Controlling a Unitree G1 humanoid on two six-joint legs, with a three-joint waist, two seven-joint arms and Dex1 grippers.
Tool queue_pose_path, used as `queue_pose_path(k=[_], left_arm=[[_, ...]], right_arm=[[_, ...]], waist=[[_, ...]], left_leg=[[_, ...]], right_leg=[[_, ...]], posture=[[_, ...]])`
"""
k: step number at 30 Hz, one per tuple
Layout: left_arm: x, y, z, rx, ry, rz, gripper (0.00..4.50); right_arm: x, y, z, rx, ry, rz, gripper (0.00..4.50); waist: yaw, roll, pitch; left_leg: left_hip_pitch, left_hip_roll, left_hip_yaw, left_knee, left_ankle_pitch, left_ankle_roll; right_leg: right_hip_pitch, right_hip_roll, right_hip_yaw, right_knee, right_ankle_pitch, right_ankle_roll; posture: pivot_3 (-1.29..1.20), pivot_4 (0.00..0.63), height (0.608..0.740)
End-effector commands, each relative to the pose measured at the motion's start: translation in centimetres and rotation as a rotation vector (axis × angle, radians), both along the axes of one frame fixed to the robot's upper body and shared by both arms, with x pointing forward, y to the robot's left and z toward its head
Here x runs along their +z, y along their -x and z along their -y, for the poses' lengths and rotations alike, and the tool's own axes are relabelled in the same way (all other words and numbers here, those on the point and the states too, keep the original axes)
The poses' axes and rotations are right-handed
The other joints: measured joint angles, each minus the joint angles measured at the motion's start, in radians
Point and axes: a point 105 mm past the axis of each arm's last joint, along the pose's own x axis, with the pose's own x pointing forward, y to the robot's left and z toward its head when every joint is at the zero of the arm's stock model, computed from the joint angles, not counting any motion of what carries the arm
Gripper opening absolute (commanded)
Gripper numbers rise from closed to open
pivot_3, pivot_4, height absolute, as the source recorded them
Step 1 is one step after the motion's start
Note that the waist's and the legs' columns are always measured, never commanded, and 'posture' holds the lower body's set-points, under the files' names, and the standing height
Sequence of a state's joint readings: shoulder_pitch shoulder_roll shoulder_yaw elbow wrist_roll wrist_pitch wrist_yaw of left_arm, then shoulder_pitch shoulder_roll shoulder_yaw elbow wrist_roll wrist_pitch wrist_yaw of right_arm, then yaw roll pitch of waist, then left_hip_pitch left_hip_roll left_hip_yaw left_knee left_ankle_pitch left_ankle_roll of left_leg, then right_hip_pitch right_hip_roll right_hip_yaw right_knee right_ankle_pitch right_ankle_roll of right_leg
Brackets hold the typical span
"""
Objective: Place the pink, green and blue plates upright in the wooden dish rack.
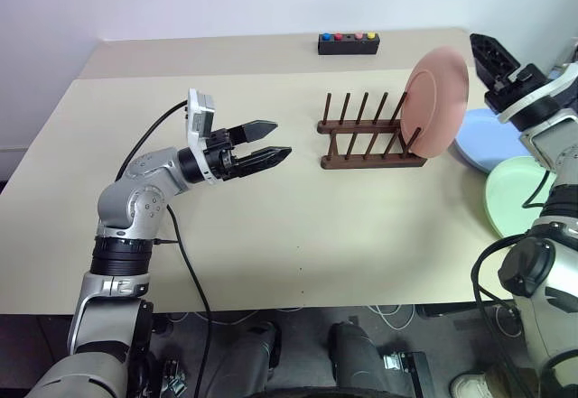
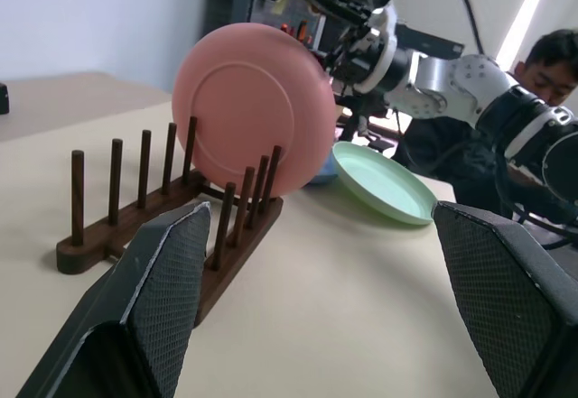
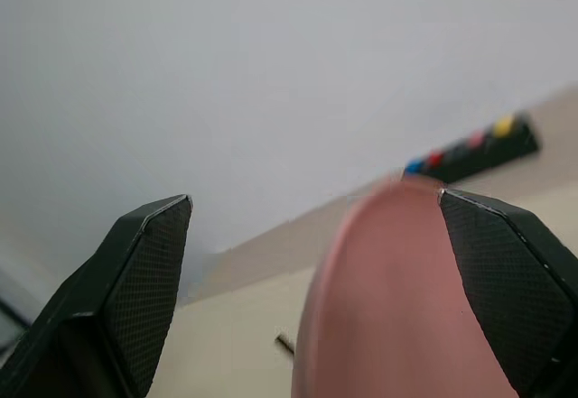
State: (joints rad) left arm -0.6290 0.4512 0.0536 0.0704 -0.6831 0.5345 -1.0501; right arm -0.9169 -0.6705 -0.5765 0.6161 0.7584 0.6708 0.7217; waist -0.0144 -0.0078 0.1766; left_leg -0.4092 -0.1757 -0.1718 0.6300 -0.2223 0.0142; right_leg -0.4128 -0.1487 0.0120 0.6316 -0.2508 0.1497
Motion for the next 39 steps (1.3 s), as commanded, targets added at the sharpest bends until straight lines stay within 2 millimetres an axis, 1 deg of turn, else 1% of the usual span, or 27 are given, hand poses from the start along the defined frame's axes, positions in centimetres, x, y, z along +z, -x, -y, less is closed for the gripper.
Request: queue_pose_path(k=[1, 4, 6, 8, 9, 10, 11, 12, 14, 16, 18, 21, 25, 28, 31, 34, 37, 39], left_arm=[[1.1, 0.1, -0.1, -0.004, 0.011, 0.053, 4.04], [1.1, 0.1, 0.0, -0.007, 0.007, 0.052, 4.04], [1.1, 0.1, 0.0, -0.011, 0.000, 0.054, 4.04], [1.0, 0.2, 0.0, -0.018, -0.006, 0.055, 4.04], [1.1, 0.3, 0.0, -0.022, -0.015, 0.072, 4.04], [1.1, 0.5, -0.1, -0.034, -0.021, 0.089, 4.04], [1.2, 0.8, -0.2, -0.051, -0.024, 0.105, 4.04], [1.3, 1.1, -0.3, -0.064, -0.027, 0.123, 4.04], [1.4, 1.5, -0.5, -0.095, -0.027, 0.139, 4.04], [1.6, 1.9, -0.7, -0.143, -0.035, 0.141, 4.04], [1.6, 2.0, -0.8, -0.164, -0.040, 0.142, 4.04], [1.7, 1.9, -0.5, -0.198, -0.056, 0.146, 4.04], [2.2, 2.4, 0.1, -0.268, -0.038, 0.136, 4.04], [1.8, 3.2, 0.2, -0.318, -0.057, 0.123, 4.04], [1.3, 3.5, 0.2, -0.334, -0.080, 0.125, 4.04], [0.8, 3.4, 0.3, -0.330, -0.100, 0.138, 4.04], [0.2, 3.3, 0.5, -0.322, -0.138, 0.171, 4.04], [0.0, 3.3, 0.7, -0.323, -0.153, 0.181, 4.04]], right_arm=[[2.5, 1.2, 0.3, -0.050, 0.069, 0.139, 4.46], [3.8, 1.8, 1.2, -0.144, 0.070, 0.228, 4.46], [4.2, 2.0, 1.6, -0.233, 0.169, 0.252, 4.46], [3.2, 2.0, 0.8, -0.286, 0.375, 0.225, 4.46], [2.4, 2.0, 0.2, -0.285, 0.473, 0.190, 4.46], [1.7, 2.0, -0.1, -0.281, 0.537, 0.146, 4.46], [1.1, 2.2, 0.0, -0.297, 0.586, 0.096, 4.46], [0.9, 2.4, 0.3, -0.307, 0.579, 0.054, 4.46], [1.1, 3.1, 1.2, -0.335, 0.517, -0.006, 4.46], [1.1, 4.2, 2.4, -0.392, 0.569, -0.057, 4.46], [1.0, 4.8, 2.8, -0.419, 0.613, -0.082, 4.46], [-0.4, 5.4, 3.3, -0.462, 0.720, -0.138, 4.46], [-1.8, 6.9, 4.0, -0.464, 0.737, -0.247, 4.46], [-4.2, 8.4, 4.4, -0.420, 0.840, -0.409, 4.46], [-5.9, 9.6, 3.9, -0.352, 0.846, -0.508, 4.46], [-8.4, 11.1, 4.1, -0.312, 0.823, -0.637, 4.46], [-9.8, 11.7, 4.0, -0.286, 0.781, -0.692, 4.46], [-11.0, 12.2, 3.8, -0.261, 0.780, -0.736, 4.46]], waist=[[0.000, 0.000, 0.000], [-0.002, 0.000, 0.000], [-0.001, 0.000, 0.000], [0.000, 0.000, 0.000], [0.002, 0.000, 0.000], [0.002, 0.000, 0.000], [0.002, 0.000, 0.000], [0.002, 0.000, 0.000], [0.002, 0.001, 0.000], [0.004, 0.001, 0.000], [0.005, 0.001, 0.000], [0.005, 0.000, -0.001], [0.005, 0.001, -0.001], [0.005, 0.001, -0.001], [0.001, 0.001, -0.001], [0.005, 0.001, -0.001], [0.008, 0.001, -0.001], [0.008, 0.001, -0.001]], left_leg=[[0.000, 0.000, 0.000, 0.000, 0.000, 0.000], [0.000, 0.000, 0.000, 0.000, 0.000, 0.000], [0.000, 0.000, 0.000, 0.000, 0.000, 0.000], [0.000, 0.000, 0.000, 0.000, 0.000, 0.000], [0.000, 0.000, 0.000, 0.000, 0.000, 0.000], [0.000, 0.000, 0.000, 0.000, 0.000, 0.000], [0.000, 0.000, 0.000, 0.000, 0.000, 0.000], [0.000, 0.000, 0.000, 0.000, 0.000, 0.000], [0.000, 0.000, 0.000, 0.000, 0.000, 0.000], [0.000, 0.000, 0.000, 0.000, 0.000, 0.000], [0.000, 0.000, 0.000, -0.001, 0.000, 0.000], [0.000, 0.000, 0.000, 0.000, 0.000, 0.000], [0.000, 0.000, 0.001, 0.001, 0.000, 0.001], [0.000, 0.000, 0.001, 0.000, 0.000, 0.001], [0.000, 0.000, 0.001, 0.000, 0.000, 0.001], [0.000, 0.001, 0.001, 0.001, 0.000, 0.001], [0.000, 0.001, 0.002, 0.001, -0.001, 0.001], [0.000, 0.001, 0.002, 0.001, -0.001, 0.002]], right_leg=[[0.000, 0.000, 0.000, 0.000, 0.000, 0.000], [0.000, 0.000, 0.000, 0.000, 0.000, 0.000], [0.000, 0.000, 0.000, 0.000, 0.000, 0.000], [0.000, 0.000, 0.000, 0.000, 0.000, 0.000], [0.000, 0.000, 0.000, 0.000, 0.000, 0.000], [0.000, 0.000, 0.000, 0.000, 0.000, 0.000], [0.000, 0.000, 0.000, 0.000, 0.000, 0.000], [0.000, 0.000, 0.001, 0.001, 0.000, 0.000], [-0.001, 0.000, 0.001, 0.001, 0.000, 0.000], [-0.001, 0.000, 0.002, 0.001, 0.000, 0.000], [-0.001, 0.000, 0.002, 0.001, 0.000, 0.000], [-0.001, 0.000, 0.001, 0.000, 0.000, 0.000], [0.000, 0.000, 0.001, 0.000, 0.000, 0.000], [-0.001, 0.000, 0.002, 0.000, 0.000, 0.000], [-0.001, 0.000, 0.002, 0.000, 0.000, 0.000], [-0.001, 0.000, 0.002, 0.000, 0.000, 0.000], [0.000, 0.000, 0.002, 0.000, 0.000, 0.000], [0.000, -0.001, 0.002, -0.001, 0.000, 0.000]], posture=[[0.00, 0.150, 0.740], [0.00, 0.150, 0.740], [0.00, 0.150, 0.740], [0.00, 0.150, 0.740], [0.00, 0.150, 0.740], [0.00, 0.150, 0.740], [0.00, 0.150, 0.740], [0.00, 0.150, 0.740], [0.00, 0.150, 0.740], [0.00, 0.150, 0.740], [0.00, 0.150, 0.740], [0.00, 0.150, 0.740], [0.00, 0.150, 0.740], [0.00, 0.150, 0.740], [0.00, 0.150, 0.740], [0.00, 0.150, 0.740], [0.00, 0.150, 0.740], [0.00, 0.150, 0.740]])
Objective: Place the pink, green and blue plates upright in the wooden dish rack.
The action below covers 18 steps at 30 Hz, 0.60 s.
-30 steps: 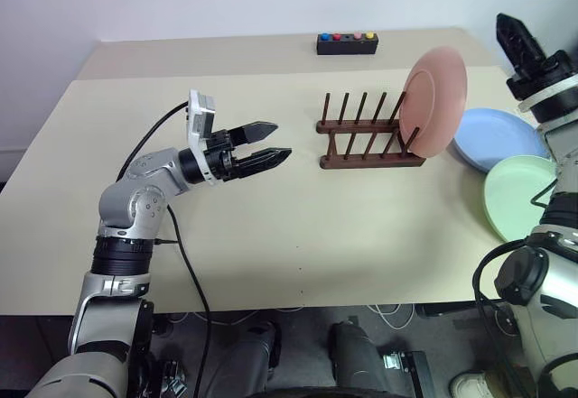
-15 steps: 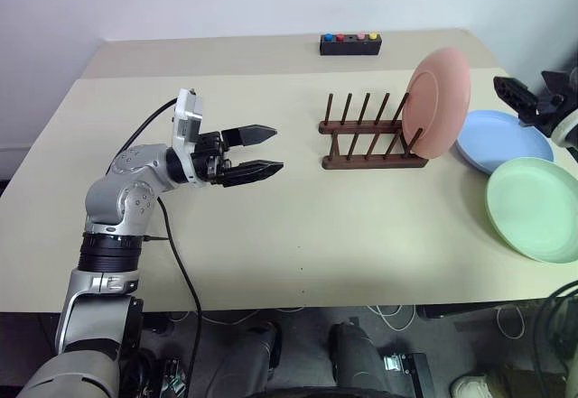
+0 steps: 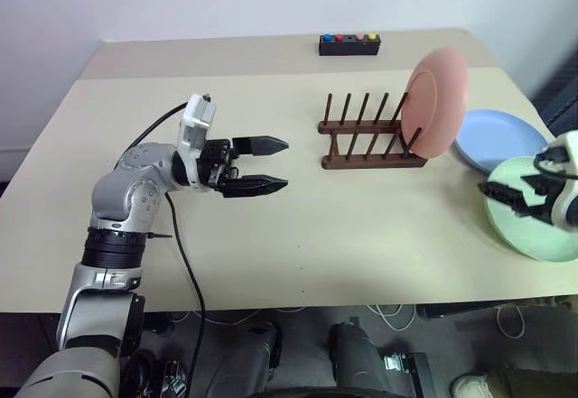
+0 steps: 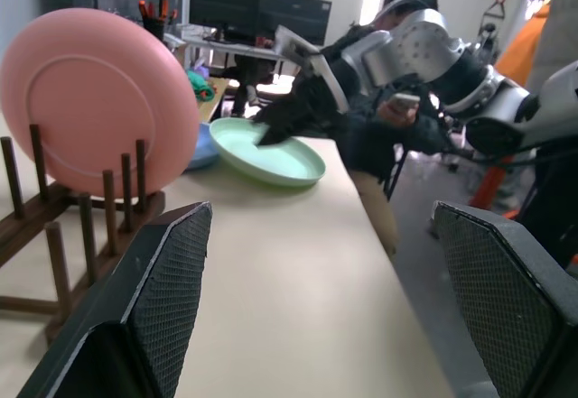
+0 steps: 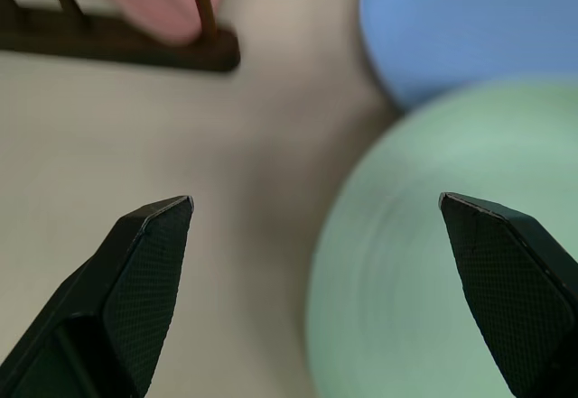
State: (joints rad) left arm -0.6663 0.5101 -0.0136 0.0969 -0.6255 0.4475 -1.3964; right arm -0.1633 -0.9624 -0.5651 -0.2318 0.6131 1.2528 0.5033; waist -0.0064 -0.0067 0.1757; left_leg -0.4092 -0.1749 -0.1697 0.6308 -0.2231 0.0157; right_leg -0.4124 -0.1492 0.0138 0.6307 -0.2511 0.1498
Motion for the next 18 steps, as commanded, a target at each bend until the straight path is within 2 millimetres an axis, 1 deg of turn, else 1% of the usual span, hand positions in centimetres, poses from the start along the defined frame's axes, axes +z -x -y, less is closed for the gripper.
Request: queue_pose_path(k=[1, 4, 6, 7, 9, 12, 13, 14, 15, 16, 18], left_arm=[[0.0, 0.3, 0.3, -0.011, -0.023, 0.055, 4.04], [0.0, 0.2, 0.4, -0.007, -0.026, 0.065, 4.04], [0.1, 0.1, 0.4, -0.001, -0.027, 0.073, 4.04], [0.1, 0.1, 0.4, 0.001, -0.028, 0.075, 4.04], [0.2, 0.0, 0.4, 0.007, -0.028, 0.078, 4.04], [0.3, -0.1, 0.3, 0.018, -0.023, 0.072, 4.04], [0.4, -0.2, 0.3, 0.021, -0.023, 0.073, 4.04], [0.4, -0.3, 0.3, 0.027, -0.021, 0.071, 4.04], [0.4, -0.4, 0.3, 0.032, -0.019, 0.071, 4.04], [0.4, -0.5, 0.2, 0.036, -0.018, 0.070, 4.04], [0.4, -0.6, 0.1, 0.042, -0.015, 0.068, 4.04]], right_arm=[[-0.3, 0.8, -0.1, 0.006, 0.010, -0.017, 4.46], [-1.7, 1.2, 0.2, -0.004, 0.030, -0.058, 4.46], [-2.7, 1.4, 1.0, -0.028, 0.065, -0.084, 3.97], [-3.0, 1.5, 1.1, -0.028, 0.060, -0.092, 3.69], [-3.5, 1.8, 1.2, -0.011, 0.089, -0.118, 2.79], [-3.0, 1.2, 0.5, 0.017, 0.092, -0.094, 1.21], [-3.1, 1.2, 0.8, 0.013, 0.118, -0.099, 0.74], [-3.6, 1.4, 1.3, 0.009, 0.164, -0.128, 0.16], [-4.0, 1.5, 1.6, 0.008, 0.188, -0.144, 0.07], [-4.1, 1.5, 1.6, 0.012, 0.184, -0.145, 0.07], [-3.5, 1.2, 1.2, 0.027, 0.170, -0.118, 0.07]], waist=[[0.001, 0.000, 0.000], [0.002, 0.000, 0.000], [0.001, 0.000, 0.000], [0.001, 0.000, 0.000], [0.002, 0.000, 0.000], [-0.002, 0.000, 0.000], [-0.002, 0.000, 0.000], [-0.002, 0.000, 0.000], [-0.001, 0.000, 0.000], [-0.001, 0.000, 0.000], [0.000, -0.001, 0.000]], left_leg=[[0.000, 0.000, 0.000, 0.000, 0.000, 0.000], [0.000, 0.000, 0.000, 0.000, 0.000, 0.000], [0.000, 0.000, 0.000, 0.000, 0.000, 0.000], [0.000, 0.000, 0.000, 0.000, 0.000, 0.000], [0.000, 0.000, 0.000, 0.000, 0.000, 0.000], [0.000, 0.000, 0.000, 0.000, 0.000, 0.000], [0.000, 0.000, 0.000, 0.000, 0.000, 0.000], [0.000, 0.000, 0.000, 0.000, 0.000, 0.000], [0.000, 0.000, 0.000, 0.000, 0.000, 0.000], [0.000, 0.000, 0.000, 0.000, 0.000, 0.000], [0.000, 0.000, 0.000, 0.000, 0.000, 0.000]], right_leg=[[0.000, 0.000, 0.000, 0.000, 0.000, 0.000], [0.000, 0.000, 0.000, 0.000, 0.000, 0.000], [0.000, 0.000, 0.000, 0.000, 0.000, 0.000], [0.000, 0.000, 0.000, 0.000, 0.000, 0.000], [0.000, 0.000, 0.000, 0.000, 0.000, 0.000], [0.000, 0.000, 0.000, 0.000, 0.000, 0.000], [0.000, 0.000, 0.000, 0.000, 0.000, 0.000], [0.000, 0.000, 0.000, 0.000, 0.000, 0.000], [0.000, 0.000, 0.000, 0.000, 0.000, 0.000], [0.000, 0.000, 0.000, 0.000, 0.000, 0.000], [0.000, 0.000, 0.000, 0.000, 0.000, 0.000]], posture=[[0.00, 0.150, 0.740], [0.00, 0.150, 0.740], [0.00, 0.150, 0.740], [0.00, 0.150, 0.740], [0.00, 0.150, 0.740], [0.00, 0.150, 0.740], [0.00, 0.150, 0.740], [0.00, 0.150, 0.740], [0.00, 0.150, 0.740], [0.00, 0.150, 0.740], [0.00, 0.150, 0.740]])
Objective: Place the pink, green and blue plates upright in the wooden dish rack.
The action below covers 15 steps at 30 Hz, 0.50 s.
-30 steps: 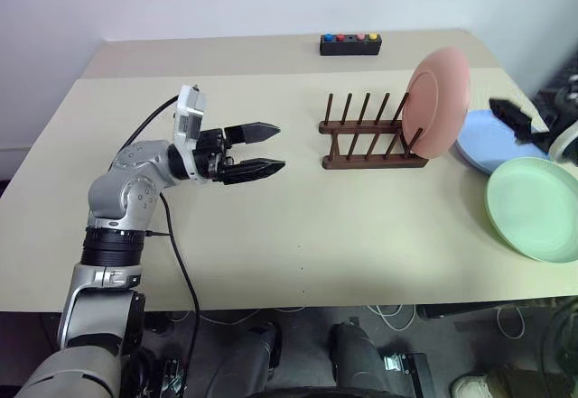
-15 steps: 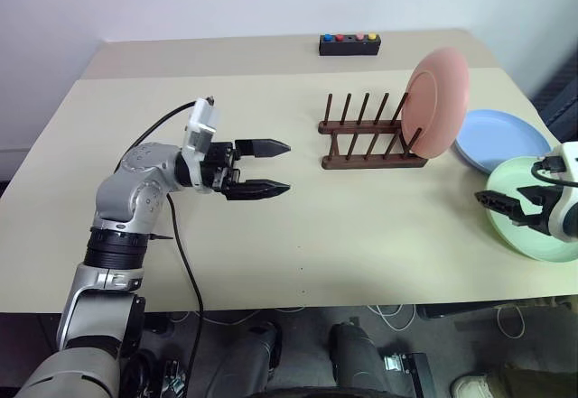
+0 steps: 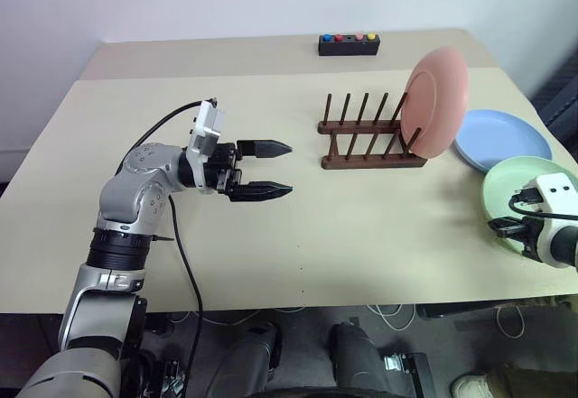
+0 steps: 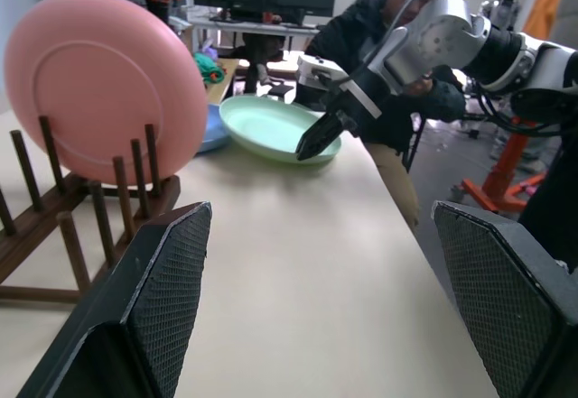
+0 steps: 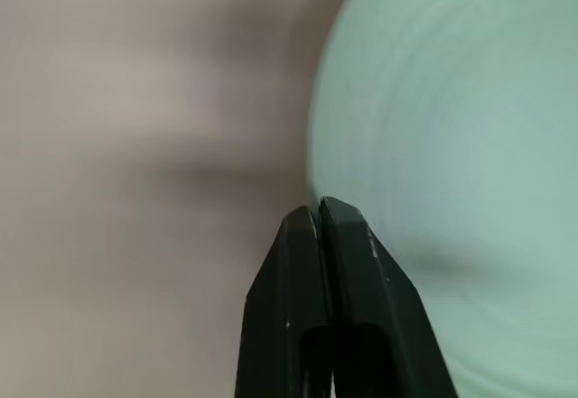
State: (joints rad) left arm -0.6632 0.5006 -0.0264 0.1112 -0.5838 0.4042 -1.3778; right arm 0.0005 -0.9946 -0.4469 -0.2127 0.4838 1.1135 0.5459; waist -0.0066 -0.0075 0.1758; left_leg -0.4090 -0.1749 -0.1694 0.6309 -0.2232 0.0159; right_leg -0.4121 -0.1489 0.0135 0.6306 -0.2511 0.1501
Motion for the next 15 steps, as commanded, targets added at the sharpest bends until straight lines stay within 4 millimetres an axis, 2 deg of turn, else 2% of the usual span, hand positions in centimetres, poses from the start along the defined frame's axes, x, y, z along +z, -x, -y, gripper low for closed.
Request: queue_pose_path(k=[1, 5, 9, 11, 15], left_arm=[[1.0, -0.2, -0.1, 0.010, 0.011, 0.041, 4.04], [1.3, -0.2, -0.3, 0.021, 0.026, 0.033, 4.04], [1.8, -0.6, -0.5, 0.040, 0.055, 0.029, 4.04], [1.9, -0.8, -0.4, 0.045, 0.062, 0.032, 4.04], [1.9, -0.9, -0.2, 0.047, 0.069, 0.042, 4.04]], right_arm=[[1.5, -0.6, -0.3, 0.026, 0.016, 0.053, 0.07], [4.0, -1.3, -0.2, 0.053, 0.070, 0.109, 0.07], [9.0, -2.3, -0.2, 0.074, 0.122, 0.225, 0.07], [11.5, -3.0, -0.5, 0.082, 0.094, 0.322, 0.07], [14.9, -4.1, -1.6, 0.103, 0.023, 0.478, 0.07]], waist=[[0.000, 0.000, 0.000], [-0.003, 0.001, 0.000], [-0.005, 0.001, 0.000], [-0.003, 0.001, 0.000], [-0.003, 0.000, 0.000]], left_leg=[[0.000, 0.000, 0.000, 0.000, 0.000, 0.000], [0.000, 0.000, 0.000, 0.000, 0.000, 0.000], [0.000, 0.000, 0.000, 0.000, 0.000, 0.000], [0.000, 0.000, 0.000, 0.000, 0.000, 0.000], [0.000, 0.001, 0.000, -0.001, 0.000, 0.000]], right_leg=[[0.000, 0.000, 0.000, 0.000, 0.000, 0.000], [0.000, 0.000, 0.000, 0.000, 0.000, 0.000], [0.000, 0.000, 0.000, 0.000, 0.000, 0.000], [0.000, 0.000, 0.000, 0.000, 0.000, 0.000], [0.000, 0.000, 0.000, 0.000, 0.000, 0.000]], posture=[[0.00, 0.150, 0.740], [0.00, 0.150, 0.740], [0.00, 0.150, 0.740], [0.00, 0.150, 0.740], [0.00, 0.150, 0.740]])
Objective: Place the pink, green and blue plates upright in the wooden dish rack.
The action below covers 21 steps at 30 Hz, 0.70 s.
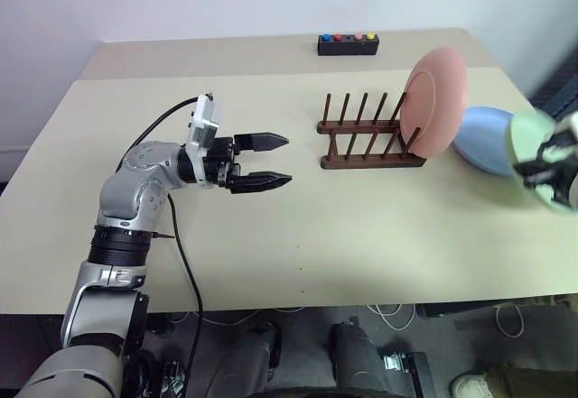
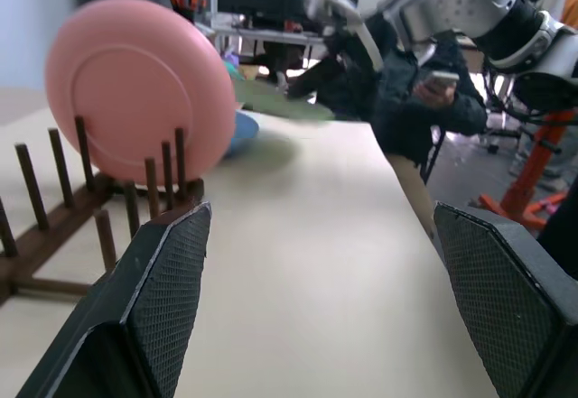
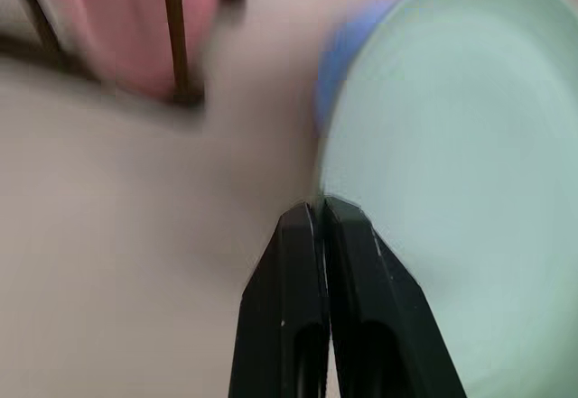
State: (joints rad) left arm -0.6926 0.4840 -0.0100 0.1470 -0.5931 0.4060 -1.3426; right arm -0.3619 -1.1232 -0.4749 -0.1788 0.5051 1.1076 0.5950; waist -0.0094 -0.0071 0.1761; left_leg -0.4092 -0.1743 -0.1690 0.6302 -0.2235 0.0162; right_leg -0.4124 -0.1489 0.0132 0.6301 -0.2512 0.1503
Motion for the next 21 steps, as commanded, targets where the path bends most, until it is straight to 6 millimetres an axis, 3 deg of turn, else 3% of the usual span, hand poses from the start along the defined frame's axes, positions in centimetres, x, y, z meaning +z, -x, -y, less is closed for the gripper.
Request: queue_pose_path(k=[1, 9, 13, 15, 19, 21], left_arm=[[1.2, -0.1, -0.2, 0.010, 0.031, 0.047, 4.04], [1.4, -0.4, -0.4, 0.033, 0.041, 0.052, 4.04], [1.5, -0.6, -0.5, 0.051, 0.048, 0.059, 4.04], [1.5, -0.7, -0.5, 0.059, 0.051, 0.063, 4.04], [1.8, -1.0, -0.8, 0.082, 0.071, 0.067, 4.04], [1.8, -1.0, -0.9, 0.090, 0.072, 0.068, 4.04]], right_arm=[[3.3, -0.4, -0.5, 0.030, -0.074, 0.154, 0.07], [11.0, -1.7, -2.2, 0.126, -0.380, 0.558, 0.07], [13.7, -2.0, -3.7, 0.214, -0.457, 0.681, 0.07], [14.5, -2.2, -4.5, 0.259, -0.498, 0.709, 0.07], [15.8, -2.7, -8.1, 0.431, -0.640, 0.735, 0.07], [15.9, -3.1, -9.2, 0.457, -0.619, 0.739, 0.07]], waist=[[0.001, 0.000, 0.000], [-0.003, 0.000, 0.000], [-0.002, 0.000, 0.000], [-0.003, 0.000, 0.000], [-0.007, 0.000, 0.000], [-0.004, 0.000, 0.000]], left_leg=[[0.000, 0.000, 0.000, 0.000, 0.000, 0.000], [0.000, 0.000, 0.000, 0.000, 0.000, 0.000], [0.000, 0.000, 0.000, 0.000, 0.000, 0.000], [0.000, 0.000, 0.000, 0.000, 0.000, 0.000], [0.000, 0.000, 0.000, 0.000, 0.000, 0.000], [0.000, 0.000, 0.000, 0.000, 0.000, 0.000]], right_leg=[[0.000, 0.000, 0.000, 0.000, 0.000, 0.000], [-0.001, 0.000, 0.000, 0.000, 0.000, 0.000], [-0.001, 0.000, 0.000, 0.000, 0.000, 0.000], [-0.001, 0.000, 0.001, 0.000, 0.000, 0.000], [-0.001, 0.000, 0.001, 0.001, 0.000, 0.000], [-0.002, 0.000, 0.001, 0.002, 0.000, 0.000]], posture=[[0.00, 0.150, 0.740], [0.00, 0.150, 0.740], [0.00, 0.150, 0.740], [0.00, 0.150, 0.740], [0.00, 0.150, 0.740], [0.00, 0.150, 0.740]])
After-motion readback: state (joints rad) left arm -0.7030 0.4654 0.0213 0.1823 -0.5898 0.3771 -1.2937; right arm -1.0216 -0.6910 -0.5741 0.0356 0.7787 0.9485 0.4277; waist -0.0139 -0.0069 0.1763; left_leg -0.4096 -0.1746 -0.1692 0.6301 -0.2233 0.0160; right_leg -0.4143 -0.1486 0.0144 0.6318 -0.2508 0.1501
